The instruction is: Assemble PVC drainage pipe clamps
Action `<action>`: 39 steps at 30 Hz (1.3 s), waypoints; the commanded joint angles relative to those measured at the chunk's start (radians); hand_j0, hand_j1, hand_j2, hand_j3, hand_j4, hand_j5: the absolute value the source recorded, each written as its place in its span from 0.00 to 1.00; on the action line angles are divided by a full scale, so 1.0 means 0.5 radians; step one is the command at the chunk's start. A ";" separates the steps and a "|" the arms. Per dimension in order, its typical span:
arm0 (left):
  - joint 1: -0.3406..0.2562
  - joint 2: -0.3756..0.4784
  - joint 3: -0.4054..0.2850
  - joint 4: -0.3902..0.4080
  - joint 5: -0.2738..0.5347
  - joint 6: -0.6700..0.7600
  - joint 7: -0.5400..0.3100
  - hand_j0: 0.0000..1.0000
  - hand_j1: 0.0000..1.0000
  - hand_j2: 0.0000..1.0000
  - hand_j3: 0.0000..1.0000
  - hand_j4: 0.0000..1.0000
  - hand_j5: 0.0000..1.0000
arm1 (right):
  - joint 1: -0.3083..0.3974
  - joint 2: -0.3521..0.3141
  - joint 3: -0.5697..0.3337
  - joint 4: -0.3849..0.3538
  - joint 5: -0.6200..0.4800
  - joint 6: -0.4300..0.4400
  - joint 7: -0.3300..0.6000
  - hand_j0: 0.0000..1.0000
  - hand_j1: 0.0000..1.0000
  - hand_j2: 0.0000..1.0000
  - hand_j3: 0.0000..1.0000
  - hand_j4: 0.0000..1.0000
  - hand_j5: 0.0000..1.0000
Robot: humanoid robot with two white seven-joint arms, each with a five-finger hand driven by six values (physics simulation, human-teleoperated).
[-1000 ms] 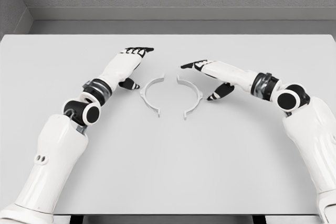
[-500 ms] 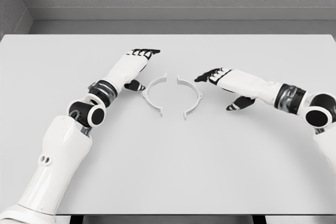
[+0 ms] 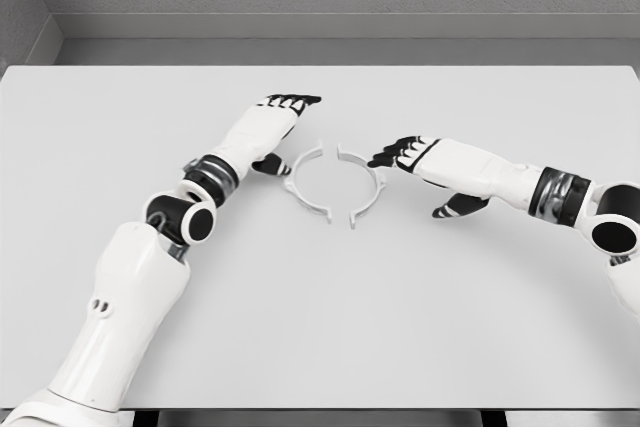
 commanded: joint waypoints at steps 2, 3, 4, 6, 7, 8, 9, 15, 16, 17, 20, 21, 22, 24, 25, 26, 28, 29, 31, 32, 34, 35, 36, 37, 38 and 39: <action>0.000 -0.010 -0.004 0.002 -0.001 0.000 0.001 1.00 1.00 1.00 1.00 1.00 1.00 | 0.000 -0.002 -0.001 -0.015 -0.013 0.005 -0.001 1.00 1.00 1.00 1.00 1.00 1.00; 0.000 -0.007 -0.001 0.002 -0.005 0.000 0.001 1.00 1.00 1.00 1.00 1.00 1.00 | 0.000 -0.002 -0.004 -0.015 -0.013 0.005 -0.001 1.00 1.00 1.00 1.00 1.00 1.00; 0.000 -0.007 -0.001 0.002 -0.005 0.000 0.001 1.00 1.00 1.00 1.00 1.00 1.00 | 0.003 -0.002 -0.004 -0.015 -0.013 0.005 -0.001 1.00 1.00 1.00 1.00 1.00 1.00; -0.003 -0.007 -0.001 0.002 -0.008 0.003 0.001 1.00 1.00 1.00 1.00 1.00 1.00 | 0.000 -0.002 -0.004 -0.018 -0.013 0.005 -0.001 1.00 1.00 1.00 1.00 1.00 1.00; -0.003 -0.010 -0.001 0.002 -0.008 0.003 0.001 1.00 1.00 1.00 1.00 1.00 1.00 | 0.000 -0.002 -0.004 -0.018 -0.013 0.005 -0.001 1.00 1.00 1.00 1.00 1.00 1.00; -0.003 -0.010 -0.001 0.002 -0.008 0.003 0.001 1.00 1.00 1.00 1.00 1.00 1.00 | 0.000 -0.002 -0.004 -0.018 -0.013 0.005 -0.001 1.00 1.00 1.00 1.00 1.00 1.00; -0.003 -0.010 -0.004 -0.001 -0.008 0.003 0.001 1.00 1.00 1.00 1.00 1.00 1.00 | 0.000 0.001 -0.004 -0.018 -0.013 0.005 -0.001 1.00 1.00 1.00 1.00 1.00 1.00; -0.003 -0.010 0.005 0.005 -0.008 0.003 0.001 1.00 1.00 1.00 1.00 1.00 1.00 | 0.000 0.005 -0.004 -0.021 -0.017 0.005 -0.001 1.00 1.00 1.00 1.00 1.00 1.00; -0.003 -0.010 0.005 0.005 -0.008 0.003 0.001 1.00 1.00 1.00 1.00 1.00 1.00 | 0.000 0.005 -0.004 -0.021 -0.017 0.005 -0.001 1.00 1.00 1.00 1.00 1.00 1.00; -0.003 -0.010 0.002 0.002 -0.008 0.003 0.001 1.00 1.00 1.00 1.00 1.00 1.00 | 0.000 0.005 -0.004 -0.018 -0.017 0.005 -0.001 1.00 1.00 1.00 1.00 1.00 1.00; 0.000 -0.013 -0.004 -0.001 -0.008 0.000 0.001 1.00 1.00 1.00 1.00 1.00 1.00 | 0.000 0.005 -0.004 -0.021 -0.017 0.005 -0.001 1.00 1.00 1.00 1.00 1.00 1.00; 0.000 -0.013 -0.007 -0.004 -0.008 -0.003 0.001 1.00 1.00 1.00 1.00 1.00 1.00 | 0.003 0.005 -0.004 -0.021 -0.017 0.005 -0.001 1.00 1.00 1.00 1.00 1.00 1.00; 0.006 -0.010 -0.010 -0.017 -0.008 -0.006 0.001 1.00 1.00 1.00 1.00 1.00 1.00 | 0.003 0.005 -0.004 -0.021 -0.017 0.005 -0.001 1.00 1.00 1.00 1.00 1.00 1.00; 0.006 -0.004 -0.047 -0.023 -0.008 -0.006 0.001 1.00 1.00 1.00 1.00 1.00 1.00 | 0.000 0.008 -0.004 -0.021 -0.017 0.005 -0.001 1.00 1.00 1.00 1.00 1.00 1.00; 0.009 -0.004 -0.047 -0.047 -0.008 -0.006 0.001 1.00 1.00 1.00 1.00 1.00 1.00 | 0.003 0.008 -0.004 -0.021 -0.029 0.005 -0.001 1.00 1.00 1.00 1.00 1.00 1.00; 0.012 -0.004 -0.050 -0.053 -0.008 -0.006 0.001 1.00 1.00 1.00 1.00 1.00 1.00 | 0.000 0.008 -0.004 -0.021 -0.029 0.005 -0.001 1.00 1.00 1.00 1.00 1.00 1.00; 0.018 -0.004 -0.050 -0.072 -0.008 -0.006 0.001 1.00 1.00 1.00 1.00 1.00 1.00 | 0.000 0.011 -0.004 -0.021 -0.029 0.005 -0.001 1.00 1.00 1.00 1.00 1.00 1.00; 0.018 -0.004 -0.062 -0.087 -0.008 -0.006 0.001 1.00 1.00 1.00 1.00 1.00 1.00 | 0.000 0.011 -0.004 -0.021 -0.029 0.005 -0.001 1.00 1.00 1.00 1.00 1.00 1.00; 0.021 -0.004 -0.065 -0.099 -0.008 -0.009 0.004 1.00 1.00 1.00 1.00 1.00 1.00 | 0.003 0.017 -0.004 -0.021 -0.029 0.005 -0.001 1.00 1.00 1.00 1.00 1.00 1.00; 0.031 -0.004 -0.065 -0.102 -0.008 -0.009 0.004 1.00 1.00 1.00 1.00 1.00 1.00 | 0.003 0.017 -0.004 -0.021 -0.029 0.005 -0.001 1.00 1.00 1.00 1.00 1.00 1.00; 0.031 -0.004 -0.065 -0.102 -0.008 -0.009 0.004 1.00 1.00 1.00 1.00 1.00 1.00 | 0.000 0.020 -0.004 -0.021 -0.029 0.005 -0.001 1.00 1.00 1.00 1.00 1.00 1.00; 0.031 -0.004 -0.065 -0.102 -0.008 -0.009 0.004 1.00 1.00 1.00 1.00 1.00 1.00 | 0.000 0.020 -0.004 -0.021 -0.029 0.005 -0.001 1.00 1.00 1.00 1.00 1.00 1.00; 0.031 -0.004 -0.065 -0.102 -0.008 -0.009 0.004 1.00 1.00 1.00 1.00 1.00 1.00 | 0.000 0.023 -0.001 -0.021 -0.029 0.005 -0.001 1.00 1.00 1.00 1.00 1.00 1.00; 0.034 -0.001 -0.065 -0.105 -0.008 -0.009 0.004 1.00 1.00 1.00 1.00 1.00 1.00 | 0.000 0.023 -0.001 -0.021 -0.029 0.005 -0.001 1.00 1.00 1.00 1.00 1.00 1.00; 0.034 -0.001 -0.065 -0.105 -0.008 -0.009 0.004 1.00 1.00 1.00 1.00 1.00 1.00 | 0.003 0.026 -0.001 -0.021 -0.029 0.005 -0.001 1.00 1.00 1.00 1.00 1.00 1.00; 0.031 -0.001 -0.065 -0.102 -0.008 -0.009 0.004 1.00 1.00 1.00 1.00 1.00 1.00 | 0.006 0.026 -0.001 -0.021 -0.029 0.005 -0.001 1.00 1.00 1.00 1.00 1.00 1.00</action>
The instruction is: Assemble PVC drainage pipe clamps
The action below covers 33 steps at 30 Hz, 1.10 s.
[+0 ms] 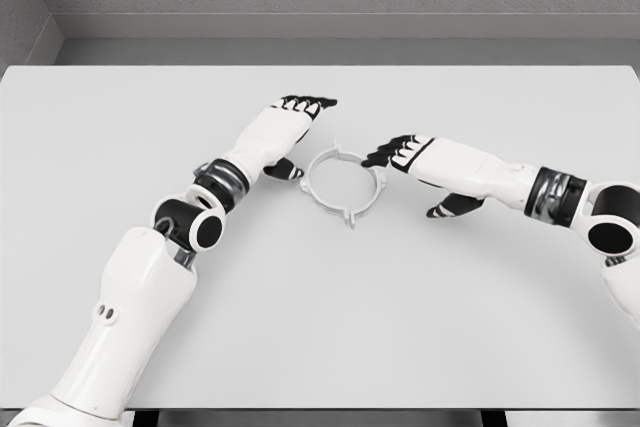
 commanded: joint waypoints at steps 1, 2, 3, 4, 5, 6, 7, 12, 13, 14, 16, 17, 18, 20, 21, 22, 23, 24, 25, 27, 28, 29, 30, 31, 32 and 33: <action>0.000 0.005 0.000 -0.001 0.004 0.000 0.001 1.00 1.00 1.00 1.00 1.00 1.00 | 0.000 0.007 0.000 -0.001 -0.014 0.006 -0.001 1.00 1.00 1.00 1.00 1.00 1.00; 0.000 0.011 0.006 -0.001 0.007 0.003 0.001 1.00 1.00 1.00 1.00 1.00 1.00 | 0.000 0.007 0.003 -0.001 -0.014 0.006 -0.001 1.00 1.00 1.00 1.00 1.00 1.00; 0.000 0.011 0.006 -0.001 0.007 0.003 0.001 1.00 1.00 1.00 1.00 1.00 1.00 | 0.000 0.010 0.009 -0.001 -0.014 0.006 -0.001 1.00 1.00 1.00 1.00 1.00 1.00; 0.000 0.014 0.019 -0.001 0.007 0.000 0.001 1.00 1.00 1.00 1.00 1.00 1.00 | 0.000 0.013 0.018 -0.001 -0.014 0.006 -0.001 1.00 1.00 1.00 1.00 1.00 1.00; 0.000 0.014 0.025 -0.001 0.010 0.000 0.001 1.00 1.00 1.00 1.00 1.00 1.00 | 0.000 0.013 0.022 -0.001 -0.014 0.006 -0.001 1.00 1.00 1.00 1.00 1.00 1.00; 0.000 0.014 0.031 0.002 0.010 0.003 0.001 1.00 1.00 1.00 1.00 1.00 1.00 | 0.000 0.013 0.028 -0.001 -0.014 0.006 -0.001 1.00 1.00 1.00 1.00 1.00 1.00; 0.000 0.014 0.031 -0.001 0.010 0.003 0.001 1.00 1.00 1.00 1.00 1.00 1.00 | 0.000 0.028 0.031 -0.001 -0.014 0.006 -0.001 1.00 1.00 1.00 1.00 1.00 1.00; -0.012 0.017 0.037 0.005 0.013 0.003 0.001 1.00 1.00 1.00 1.00 1.00 1.00 | -0.003 0.077 0.031 0.008 -0.011 0.009 -0.001 1.00 1.00 1.00 1.00 1.00 1.00; -0.021 0.017 0.037 0.005 0.013 0.003 0.001 1.00 1.00 1.00 1.00 1.00 1.00 | -0.003 0.083 0.028 0.008 -0.008 0.012 -0.001 1.00 1.00 1.00 1.00 1.00 1.00; -0.025 0.020 0.037 0.005 0.013 0.003 0.001 1.00 1.00 1.00 1.00 1.00 1.00 | -0.006 0.083 0.028 0.011 -0.008 0.012 -0.001 1.00 1.00 1.00 1.00 1.00 1.00; -0.031 0.026 0.037 0.005 0.013 -0.006 0.001 1.00 1.00 1.00 1.00 1.00 1.00 | -0.006 0.114 0.025 0.018 -0.005 0.012 -0.001 1.00 1.00 1.00 1.00 1.00 1.00; -0.028 0.078 0.037 0.002 0.016 -0.006 0.001 1.00 1.00 1.00 1.00 1.00 1.00 | -0.006 0.120 0.025 0.021 -0.005 0.015 -0.001 1.00 1.00 1.00 1.00 1.00 1.00; -0.028 0.084 0.040 0.002 0.022 -0.012 0.001 1.00 1.00 1.00 1.00 1.00 1.00 | -0.006 0.120 0.025 0.021 -0.005 0.015 -0.001 1.00 1.00 1.00 1.00 1.00 1.00; -0.025 0.084 0.040 0.002 0.022 -0.016 0.001 1.00 1.00 1.00 1.00 1.00 1.00 | -0.009 0.142 0.025 0.021 0.004 0.018 -0.001 1.00 1.00 1.00 1.00 1.00 1.00; -0.028 0.081 0.043 0.011 0.022 -0.003 0.001 1.00 1.00 1.00 1.00 1.00 1.00 | -0.009 0.154 0.025 0.021 0.008 0.018 -0.001 1.00 1.00 1.00 1.00 1.00 1.00; -0.028 0.081 0.055 0.011 0.022 0.000 0.001 1.00 1.00 1.00 1.00 1.00 1.00 | -0.009 0.157 0.025 0.021 0.008 0.021 -0.001 1.00 1.00 1.00 1.00 1.00 1.00; -0.025 0.081 0.071 0.011 0.022 0.000 0.001 1.00 1.00 1.00 1.00 1.00 1.00 | -0.009 0.175 0.022 0.021 0.008 0.021 -0.001 1.00 1.00 1.00 1.00 1.00 1.00; -0.025 0.078 0.074 0.008 0.022 0.000 0.004 1.00 1.00 1.00 1.00 1.00 1.00 | -0.009 0.209 0.019 0.024 0.014 0.021 -0.001 1.00 1.00 1.00 1.00 1.00 1.00; -0.025 0.081 0.080 0.011 0.025 0.000 0.001 1.00 1.00 1.00 1.00 1.00 1.00 | -0.009 0.237 0.019 0.024 0.014 0.021 -0.001 1.00 1.00 1.00 1.00 1.00 1.00; -0.028 0.081 0.089 0.014 0.028 0.000 0.001 1.00 1.00 1.00 1.00 1.00 1.00 | -0.009 0.283 0.019 0.045 0.014 0.024 -0.001 1.00 1.00 1.00 1.00 1.00 1.00; -0.028 0.081 0.086 0.014 0.028 0.000 0.001 1.00 1.00 1.00 1.00 1.00 1.00 | -0.018 0.307 0.019 0.091 0.014 0.024 -0.001 1.00 1.00 1.00 1.00 1.00 1.00; -0.028 0.081 0.086 0.014 0.028 -0.003 0.001 1.00 1.00 1.00 1.00 1.00 1.00 | -0.018 0.320 0.022 0.113 0.014 0.024 -0.001 1.00 1.00 1.00 1.00 1.00 1.00; -0.025 0.081 0.086 0.014 0.028 -0.003 0.001 1.00 1.00 1.00 1.00 1.00 1.00 | -0.018 0.323 0.025 0.113 0.017 0.024 -0.001 1.00 1.00 1.00 1.00 1.00 1.00; -0.028 0.081 0.086 0.014 0.028 -0.006 0.001 1.00 1.00 1.00 1.00 1.00 1.00 | -0.018 0.323 0.028 0.116 0.017 0.024 -0.001 1.00 1.00 1.00 1.00 1.00 1.00; -0.025 0.081 0.086 0.014 0.028 -0.006 0.001 1.00 1.00 1.00 1.00 1.00 1.00 | -0.018 0.323 0.031 0.128 0.020 0.024 -0.001 1.00 1.00 1.00 1.00 1.00 1.00; -0.025 0.081 0.086 0.014 0.028 -0.009 0.001 1.00 1.00 1.00 1.00 1.00 1.00 | -0.018 0.326 0.037 0.140 0.032 0.024 -0.001 1.00 1.00 1.00 1.00 1.00 1.00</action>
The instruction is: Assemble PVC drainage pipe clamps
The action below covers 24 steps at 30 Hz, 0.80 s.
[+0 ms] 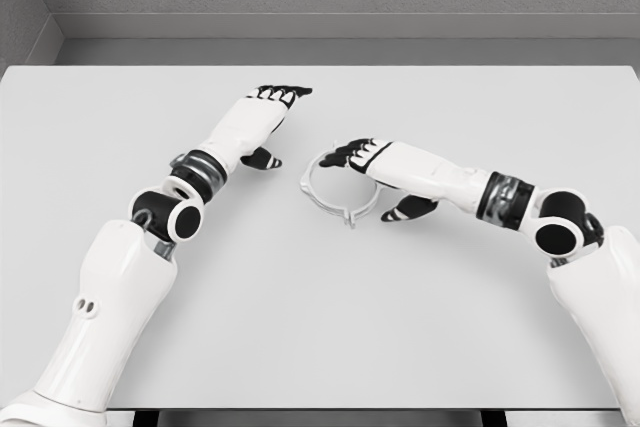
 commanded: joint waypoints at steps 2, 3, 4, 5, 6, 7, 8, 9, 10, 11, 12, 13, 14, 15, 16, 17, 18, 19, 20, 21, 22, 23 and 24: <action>0.000 0.000 0.002 0.000 0.004 -0.004 0.001 1.00 1.00 1.00 1.00 1.00 1.00 | 0.000 0.016 0.032 0.039 0.013 0.005 -0.001 1.00 1.00 1.00 1.00 1.00 1.00; 0.000 0.000 0.002 -0.003 0.004 -0.004 0.001 1.00 1.00 1.00 1.00 1.00 1.00 | -0.003 0.016 0.035 0.042 0.013 0.005 -0.001 1.00 1.00 1.00 1.00 1.00 1.00; 0.000 0.000 0.002 -0.003 0.004 -0.007 0.001 1.00 1.00 1.00 1.00 1.00 1.00 | 0.000 0.016 0.038 0.045 0.013 0.005 -0.001 1.00 1.00 1.00 1.00 1.00 1.00; 0.000 0.000 0.002 -0.003 0.004 -0.004 0.001 1.00 1.00 1.00 1.00 1.00 1.00 | -0.003 0.019 0.038 0.064 0.013 0.005 -0.001 1.00 1.00 1.00 1.00 1.00 1.00; -0.003 0.003 0.002 -0.003 0.004 -0.007 0.001 1.00 1.00 1.00 1.00 1.00 1.00 | -0.003 0.028 0.038 0.073 0.013 0.005 -0.001 1.00 1.00 1.00 1.00 1.00 1.00; -0.003 0.004 0.005 -0.003 0.004 -0.004 0.001 1.00 1.00 1.00 1.00 1.00 1.00 | -0.006 0.037 0.035 0.085 0.013 0.005 -0.001 1.00 1.00 1.00 1.00 1.00 1.00; 0.000 0.000 0.002 -0.003 0.004 -0.004 0.001 1.00 1.00 1.00 1.00 1.00 1.00 | -0.006 0.059 0.035 0.097 0.013 0.005 -0.001 1.00 1.00 1.00 1.00 1.00 1.00; 0.000 0.000 0.002 -0.003 0.004 -0.004 0.001 1.00 1.00 1.00 1.00 1.00 1.00 | -0.021 0.065 0.035 0.113 0.013 0.005 -0.001 1.00 1.00 1.00 1.00 1.00 1.00; 0.000 0.000 0.002 -0.003 0.004 -0.004 0.001 1.00 1.00 1.00 1.00 1.00 1.00 | -0.025 0.077 0.035 0.119 0.013 0.005 -0.001 1.00 1.00 1.00 1.00 1.00 1.00; 0.000 0.000 0.005 -0.003 0.004 -0.004 0.004 1.00 1.00 1.00 1.00 1.00 1.00 | -0.034 0.086 0.035 0.128 0.013 0.005 -0.001 1.00 1.00 1.00 1.00 1.00 1.00; -0.003 0.000 0.005 0.000 0.004 0.000 0.001 1.00 1.00 1.00 1.00 1.00 1.00 | -0.037 0.090 0.035 0.146 0.013 0.005 -0.001 1.00 1.00 1.00 1.00 1.00 1.00; -0.003 0.000 0.005 0.000 0.004 0.000 0.001 1.00 1.00 1.00 1.00 1.00 1.00 | -0.037 0.093 0.035 0.147 0.013 0.005 -0.001 1.00 1.00 1.00 1.00 1.00 1.00; 0.000 0.000 0.011 0.000 0.004 0.000 0.001 1.00 1.00 1.00 1.00 1.00 1.00 | -0.037 0.093 0.035 0.147 0.013 0.005 -0.001 1.00 1.00 1.00 1.00 1.00 1.00; 0.000 0.003 0.011 0.000 0.004 0.000 0.001 1.00 1.00 1.00 1.00 1.00 1.00 | -0.037 0.093 0.038 0.147 0.016 0.005 -0.001 1.00 1.00 1.00 1.00 1.00 1.00; 0.000 0.004 0.011 0.000 0.004 -0.004 0.001 1.00 1.00 1.00 1.00 1.00 1.00 | -0.037 0.093 0.038 0.150 0.016 0.005 -0.001 1.00 1.00 1.00 1.00 1.00 1.00; 0.000 0.000 0.011 0.000 0.004 -0.004 0.001 1.00 1.00 1.00 1.00 1.00 1.00 | -0.037 0.099 0.038 0.150 0.034 0.005 -0.001 1.00 1.00 1.00 1.00 1.00 1.00; 0.000 0.004 0.011 0.000 0.004 -0.004 0.001 1.00 1.00 1.00 1.00 1.00 1.00 | -0.037 0.111 0.038 0.150 0.049 0.005 -0.001 1.00 1.00 1.00 1.00 1.00 1.00; 0.000 0.003 0.011 0.000 0.004 -0.004 0.001 1.00 1.00 1.00 1.00 1.00 1.00 | -0.040 0.114 0.038 0.150 0.053 0.005 -0.001 1.00 1.00 1.00 1.00 1.00 1.00; 0.000 0.003 0.011 0.000 0.004 -0.004 0.001 1.00 1.00 1.00 1.00 1.00 1.00 | -0.049 0.120 0.038 0.156 0.053 0.005 -0.001 1.00 1.00 1.00 1.00 1.00 1.00; 0.000 0.004 0.011 -0.003 0.004 -0.004 0.001 1.00 1.00 1.00 1.00 1.00 1.00 | -0.061 0.123 0.038 0.183 0.053 0.005 -0.001 1.00 1.00 1.00 1.00 1.00 1.00; 0.000 0.000 0.011 -0.003 0.004 -0.004 0.001 1.00 1.00 1.00 1.00 1.00 1.00 | -0.064 0.123 0.041 0.189 0.053 0.005 -0.001 1.00 1.00 1.00 1.00 1.00 1.00; 0.000 0.004 0.011 -0.003 0.004 -0.004 0.001 1.00 1.00 1.00 1.00 1.00 1.00 | -0.064 0.126 0.041 0.189 0.053 0.005 -0.001 1.00 1.00 1.00 1.00 1.00 1.00; 0.000 0.000 0.011 -0.003 0.004 0.000 0.001 1.00 1.00 1.00 1.00 1.00 1.00 | -0.067 0.139 0.041 0.193 0.053 0.005 -0.001 1.00 1.00 1.00 1.00 1.00 1.00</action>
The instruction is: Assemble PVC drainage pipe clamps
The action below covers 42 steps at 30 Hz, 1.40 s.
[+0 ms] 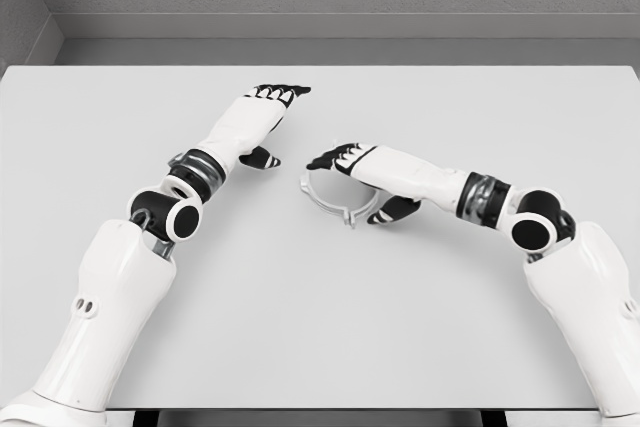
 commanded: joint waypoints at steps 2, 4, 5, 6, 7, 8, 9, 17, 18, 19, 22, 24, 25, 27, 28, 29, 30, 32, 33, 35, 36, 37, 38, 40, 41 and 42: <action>0.000 -0.001 0.001 -0.002 0.004 -0.001 0.001 1.00 1.00 1.00 1.00 1.00 1.00 | 0.000 0.018 0.000 0.011 -0.012 0.005 -0.001 1.00 1.00 1.00 1.00 1.00 1.00; 0.000 -0.001 0.001 -0.005 0.004 -0.004 0.001 1.00 1.00 1.00 1.00 1.00 1.00 | 0.000 0.027 0.000 0.020 -0.006 0.005 -0.001 1.00 1.00 1.00 1.00 1.00 1.00; 0.003 -0.001 0.001 -0.005 0.004 -0.004 0.004 1.00 1.00 1.00 1.00 1.00 1.00 | 0.000 0.033 0.000 0.020 0.006 0.005 -0.001 1.00 1.00 1.00 1.00 1.00 1.00; 0.003 -0.001 0.001 -0.005 0.004 -0.004 0.001 1.00 1.00 1.00 1.00 1.00 1.00 | 0.000 0.036 0.003 0.020 0.006 0.005 -0.001 1.00 1.00 1.00 1.00 1.00 1.00; 0.003 -0.001 0.001 -0.005 0.004 -0.004 0.001 1.00 1.00 1.00 1.00 1.00 1.00 | 0.000 0.036 0.003 0.020 0.006 0.008 -0.001 1.00 1.00 1.00 1.00 1.00 1.00; 0.003 -0.001 0.001 -0.005 0.004 -0.004 0.004 1.00 1.00 1.00 1.00 1.00 1.00 | 0.000 0.036 0.003 0.020 0.006 0.008 -0.001 1.00 1.00 1.00 1.00 1.00 1.00; 0.003 -0.001 0.001 -0.005 0.004 -0.004 0.007 1.00 1.00 1.00 1.00 1.00 1.00 | 0.000 0.036 0.003 0.020 0.006 0.005 -0.001 1.00 1.00 1.00 1.00 1.00 1.00; 0.003 -0.001 0.001 -0.002 0.004 -0.001 0.010 1.00 1.00 1.00 1.00 1.00 1.00 | -0.025 0.064 0.040 0.063 0.012 0.008 -0.001 1.00 1.00 1.00 1.00 1.00 1.00; 0.003 -0.001 0.001 -0.005 0.004 -0.004 0.010 1.00 1.00 1.00 1.00 1.00 1.00 | -0.034 0.064 0.043 0.063 0.012 0.008 -0.001 1.00 1.00 1.00 1.00 1.00 1.00; 0.003 -0.001 0.001 -0.005 0.007 -0.004 0.010 1.00 1.00 1.00 1.00 1.00 1.00 | -0.037 0.064 0.043 0.072 0.012 0.008 -0.001 1.00 1.00 1.00 1.00 1.00 1.00; 0.003 -0.001 0.001 -0.008 0.004 -0.007 0.010 1.00 1.00 1.00 1.00 1.00 1.00 | -0.037 0.067 0.043 0.072 0.012 0.008 -0.001 1.00 1.00 1.00 1.00 1.00 1.00; 0.003 -0.001 0.001 -0.008 0.007 -0.007 0.010 1.00 1.00 1.00 1.00 1.00 1.00 | -0.037 0.067 0.043 0.075 0.012 0.008 -0.001 1.00 1.00 1.00 1.00 1.00 1.00; 0.000 0.002 0.001 -0.008 0.007 -0.007 0.010 1.00 1.00 1.00 1.00 1.00 1.00 | -0.037 0.067 0.043 0.072 0.012 0.008 -0.001 1.00 1.00 1.00 1.00 1.00 1.00; 0.000 0.002 0.001 -0.008 0.004 -0.007 0.010 1.00 1.00 1.00 1.00 1.00 1.00 | -0.037 0.067 0.046 0.072 0.012 0.008 -0.001 1.00 1.00 1.00 1.00 1.00 1.00; 0.000 -0.001 0.001 -0.005 0.004 -0.007 0.010 1.00 1.00 1.00 1.00 1.00 1.00 | -0.037 0.067 0.046 0.072 0.012 0.008 -0.001 1.00 1.00 1.00 1.00 1.00 1.00; 0.000 0.002 0.001 -0.008 0.007 -0.007 0.010 1.00 1.00 1.00 1.00 1.00 1.00 | -0.037 0.067 0.046 0.072 0.012 0.008 -0.001 1.00 1.00 1.00 1.00 1.00 1.00; 0.000 0.002 0.001 -0.005 0.007 -0.007 0.010 1.00 1.00 1.00 1.00 1.00 1.00 | -0.037 0.067 0.046 0.072 0.012 0.008 -0.001 1.00 1.00 1.00 1.00 1.00 1.00; 0.000 -0.001 0.004 -0.005 0.004 -0.007 0.010 1.00 1.00 1.00 1.00 1.00 1.00 | -0.037 0.067 0.046 0.072 0.012 0.008 -0.001 1.00 1.00 1.00 1.00 1.00 1.00; 0.000 0.002 0.004 -0.005 0.007 -0.007 0.010 1.00 1.00 1.00 1.00 1.00 1.00 | -0.037 0.073 0.046 0.072 0.012 0.008 -0.001 1.00 1.00 1.00 1.00 1.00 1.00; 0.000 0.002 0.001 -0.008 0.007 -0.007 0.010 1.00 1.00 1.00 1.00 1.00 1.00 | -0.037 0.082 0.046 0.072 0.012 0.008 -0.001 1.00 1.00 1.00 1.00 1.00 1.00; 0.003 0.002 0.001 -0.008 0.004 -0.007 0.010 1.00 1.00 1.00 1.00 1.00 1.00 | -0.037 0.082 0.046 0.072 0.012 0.008 -0.001 1.00 1.00 1.00 1.00 1.00 1.00; 0.000 0.002 0.001 -0.008 0.007 -0.007 0.010 1.00 1.00 1.00 1.00 1.00 1.00 | -0.037 0.082 0.046 0.072 0.012 0.008 -0.001 1.00 1.00 1.00 1.00 1.00 1.00; 0.003 0.002 0.001 -0.008 0.007 -0.007 0.010 1.00 1.00 1.00 1.00 1.00 1.00 | -0.037 0.082 0.046 0.072 0.012 0.008 -0.001 1.00 1.00 1.00 1.00 1.00 1.00; 0.003 0.002 0.001 -0.008 0.004 -0.007 0.010 1.00 1.00 1.00 1.00 1.00 1.00 | -0.037 0.082 0.046 0.072 0.012 0.008 -0.001 1.00 1.00 1.00 1.00 1.00 1.00; 0.003 0.002 0.001 -0.008 0.007 -0.007 0.010 1.00 1.00 1.00 1.00 1.00 1.00 | -0.037 0.082 0.046 0.072 0.012 0.008 -0.001 1.00 1.00 1.00 1.00 1.00 1.00; 0.003 0.002 0.001 -0.008 0.004 -0.007 0.010 1.00 1.00 1.00 1.00 1.00 1.00 | -0.037 0.082 0.046 0.072 0.012 0.008 -0.001 1.00 1.00 1.00 1.00 1.00 1.00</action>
